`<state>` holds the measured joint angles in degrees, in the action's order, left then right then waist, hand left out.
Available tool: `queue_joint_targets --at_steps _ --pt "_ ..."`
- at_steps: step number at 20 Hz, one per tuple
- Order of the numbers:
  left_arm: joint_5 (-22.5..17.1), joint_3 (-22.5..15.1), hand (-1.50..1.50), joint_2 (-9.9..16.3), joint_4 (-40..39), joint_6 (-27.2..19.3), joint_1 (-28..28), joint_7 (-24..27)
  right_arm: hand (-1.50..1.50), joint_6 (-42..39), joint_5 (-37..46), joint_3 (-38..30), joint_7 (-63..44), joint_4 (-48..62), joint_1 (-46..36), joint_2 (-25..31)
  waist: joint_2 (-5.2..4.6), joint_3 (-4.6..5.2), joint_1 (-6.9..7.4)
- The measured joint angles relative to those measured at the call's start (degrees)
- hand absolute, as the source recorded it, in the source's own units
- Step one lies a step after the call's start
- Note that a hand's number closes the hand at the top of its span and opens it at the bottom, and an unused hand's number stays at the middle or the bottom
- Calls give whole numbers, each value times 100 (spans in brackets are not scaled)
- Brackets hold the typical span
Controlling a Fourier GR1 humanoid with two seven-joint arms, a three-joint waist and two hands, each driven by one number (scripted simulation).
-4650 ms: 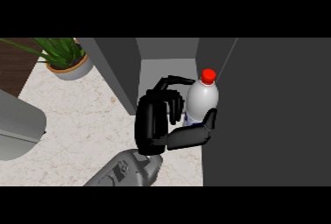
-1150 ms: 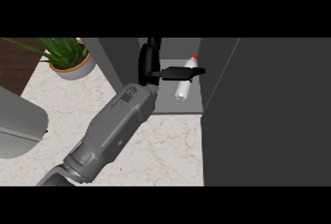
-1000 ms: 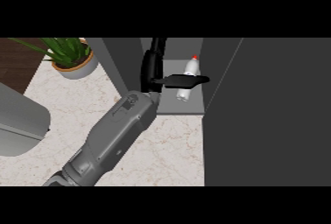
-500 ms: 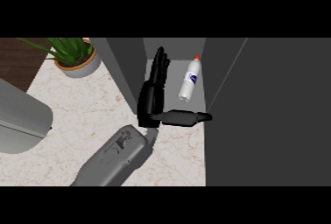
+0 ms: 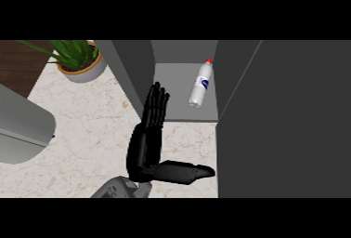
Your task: Pick up the bottled water, place it into the cabinet and close the cabinet
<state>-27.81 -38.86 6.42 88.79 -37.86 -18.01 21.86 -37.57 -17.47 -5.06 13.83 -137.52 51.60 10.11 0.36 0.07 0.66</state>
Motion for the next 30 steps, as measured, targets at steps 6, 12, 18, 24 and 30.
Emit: queue_joint_targets --at_steps 6,12,18,24,30 --pt "93 -176 -150 480 943 -61 898 26 150 -343 92 638 -211 -32 -23 283 -2 4 11" --pt "160 -282 -150 936 1685 -12 1785 260 150 -375 263 1569 -598 -91 7 331 2 11 -2" --pt "94 -150 -150 1307 2153 138 2320 419 150 -217 653 2500 -989 -192 -245 258 9 19 -16" --pt "6 40 -150 1554 2474 289 2773 643 150 271 1607 3371 -1565 -455 -609 -54 10 27 -2" --pt "-155 249 -150 1870 2812 478 3296 803 150 701 1956 3795 -2246 -477 -1194 -267 32 37 54"
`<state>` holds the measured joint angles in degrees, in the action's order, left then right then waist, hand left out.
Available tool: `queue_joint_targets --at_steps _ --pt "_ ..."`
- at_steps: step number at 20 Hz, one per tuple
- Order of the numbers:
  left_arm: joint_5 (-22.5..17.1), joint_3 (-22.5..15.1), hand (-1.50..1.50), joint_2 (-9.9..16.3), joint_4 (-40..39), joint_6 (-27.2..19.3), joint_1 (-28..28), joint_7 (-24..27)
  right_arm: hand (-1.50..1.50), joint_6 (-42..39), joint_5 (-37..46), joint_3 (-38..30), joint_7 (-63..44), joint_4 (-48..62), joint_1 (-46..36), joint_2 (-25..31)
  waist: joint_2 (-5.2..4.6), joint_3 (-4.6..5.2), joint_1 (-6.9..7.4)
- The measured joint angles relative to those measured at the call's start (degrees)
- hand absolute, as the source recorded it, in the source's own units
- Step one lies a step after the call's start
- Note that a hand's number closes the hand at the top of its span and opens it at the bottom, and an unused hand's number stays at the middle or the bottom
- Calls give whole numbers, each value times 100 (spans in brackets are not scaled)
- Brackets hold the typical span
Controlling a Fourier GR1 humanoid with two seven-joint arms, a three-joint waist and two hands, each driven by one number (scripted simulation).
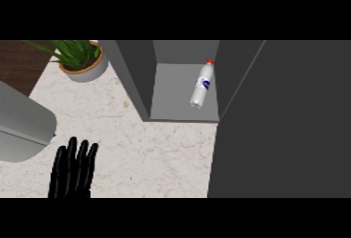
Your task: Pick up the bottled water, place it into the cabinet and close the cabinet
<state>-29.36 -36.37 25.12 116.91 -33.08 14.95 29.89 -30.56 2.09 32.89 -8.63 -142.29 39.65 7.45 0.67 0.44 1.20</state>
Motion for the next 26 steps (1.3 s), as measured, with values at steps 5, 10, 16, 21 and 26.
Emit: queue_joint_targets --at_steps 5,10,16,21,26 --pt "-159 184 -150 214 153 229 258 87 150 -7 143 233 -515 33 -652 -49 13 3 57" --pt "-325 407 -150 368 224 442 451 183 150 30 289 550 -1028 111 -1348 -168 14 10 68" --pt "-419 488 -150 531 310 702 742 337 150 186 417 889 -1393 193 -2245 -65 6 27 122" --pt "-533 611 -150 680 423 891 913 393 150 275 441 971 -1503 199 -2708 128 -8 30 169" --pt "-620 741 -150 794 441 1069 1031 470 150 275 427 985 -1597 209 -3004 229 -37 38 239"
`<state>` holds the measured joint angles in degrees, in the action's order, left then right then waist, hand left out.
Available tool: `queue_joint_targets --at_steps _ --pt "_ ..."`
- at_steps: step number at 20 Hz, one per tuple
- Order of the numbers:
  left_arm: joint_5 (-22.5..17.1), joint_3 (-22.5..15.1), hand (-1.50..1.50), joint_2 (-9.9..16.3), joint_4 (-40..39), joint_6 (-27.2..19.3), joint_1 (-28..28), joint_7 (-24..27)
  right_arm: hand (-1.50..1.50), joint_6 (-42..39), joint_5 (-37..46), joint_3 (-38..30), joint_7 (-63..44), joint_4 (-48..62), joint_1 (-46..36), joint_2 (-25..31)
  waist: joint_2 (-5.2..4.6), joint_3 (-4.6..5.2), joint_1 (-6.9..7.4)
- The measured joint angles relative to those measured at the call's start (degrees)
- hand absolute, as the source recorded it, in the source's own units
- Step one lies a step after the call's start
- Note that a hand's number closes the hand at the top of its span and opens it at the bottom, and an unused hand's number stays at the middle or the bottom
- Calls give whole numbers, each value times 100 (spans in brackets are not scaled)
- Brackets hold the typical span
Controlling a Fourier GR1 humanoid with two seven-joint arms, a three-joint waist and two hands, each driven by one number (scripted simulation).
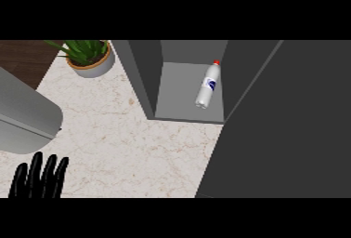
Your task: Pick up the bottled water, place it into the cabinet and close the cabinet
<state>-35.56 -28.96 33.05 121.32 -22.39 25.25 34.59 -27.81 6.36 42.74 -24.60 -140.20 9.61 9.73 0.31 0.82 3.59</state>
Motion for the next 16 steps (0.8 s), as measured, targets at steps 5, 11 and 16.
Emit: queue_joint_targets --at_steps 5,11,16 --pt "-49 66 -150 59 43 117 66 53 150 -58 -35 -24 -49 11 -179 35 -29 6 82" --pt "-140 180 -150 130 70 263 120 99 150 -36 -173 -81 -55 28 -223 31 -82 6 164" --pt "-202 243 -150 197 58 418 145 131 150 -46 -497 -111 -53 121 -231 6 -152 5 279"
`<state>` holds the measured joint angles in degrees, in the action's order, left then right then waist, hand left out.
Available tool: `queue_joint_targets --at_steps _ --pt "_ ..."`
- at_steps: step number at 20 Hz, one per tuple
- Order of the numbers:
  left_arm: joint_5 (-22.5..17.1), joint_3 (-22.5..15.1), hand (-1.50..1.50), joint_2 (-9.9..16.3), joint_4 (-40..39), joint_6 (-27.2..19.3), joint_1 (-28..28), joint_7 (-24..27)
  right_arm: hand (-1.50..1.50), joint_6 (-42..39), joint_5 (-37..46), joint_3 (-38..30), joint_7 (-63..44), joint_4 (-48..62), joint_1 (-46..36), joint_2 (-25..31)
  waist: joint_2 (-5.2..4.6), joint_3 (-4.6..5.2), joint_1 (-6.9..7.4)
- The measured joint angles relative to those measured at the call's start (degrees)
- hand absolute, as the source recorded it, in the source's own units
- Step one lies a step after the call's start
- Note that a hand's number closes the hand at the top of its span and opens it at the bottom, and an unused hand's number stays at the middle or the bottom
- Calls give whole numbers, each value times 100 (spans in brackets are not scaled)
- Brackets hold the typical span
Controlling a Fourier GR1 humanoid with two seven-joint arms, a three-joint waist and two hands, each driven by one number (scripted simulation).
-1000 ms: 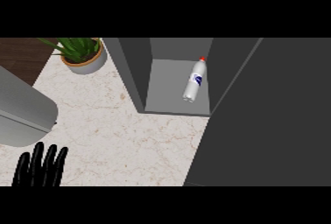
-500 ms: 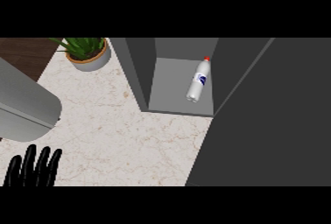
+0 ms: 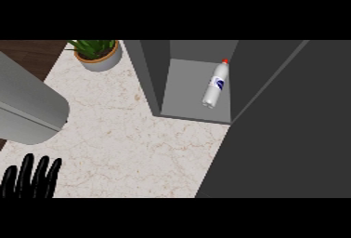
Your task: Pick up the bottled water, place it into the cabinet and close the cabinet
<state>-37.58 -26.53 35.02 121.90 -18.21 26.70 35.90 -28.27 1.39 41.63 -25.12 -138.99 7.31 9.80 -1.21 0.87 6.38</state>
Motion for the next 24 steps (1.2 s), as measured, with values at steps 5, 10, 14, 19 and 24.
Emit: queue_joint_targets --at_steps 5,10,14,19,24 --pt "-17 39 -150 87 19 177 -15 37 150 -191 -925 -31 -221 251 91 -97 -108 5 241" --pt "-60 71 -150 168 38 340 -16 43 150 -237 -1909 -20 -424 548 192 -183 -136 7 355" --pt "-91 125 -150 191 21 363 62 67 150 -13 -2175 -166 -337 591 345 -171 -110 -2 252" --pt "-139 211 -150 209 -15 383 172 113 150 398 -2209 -476 -111 639 515 -269 -62 2 68" --pt "-210 282 -150 207 5 434 194 140 150 870 -2321 -1189 105 840 387 -354 -100 -14 25"
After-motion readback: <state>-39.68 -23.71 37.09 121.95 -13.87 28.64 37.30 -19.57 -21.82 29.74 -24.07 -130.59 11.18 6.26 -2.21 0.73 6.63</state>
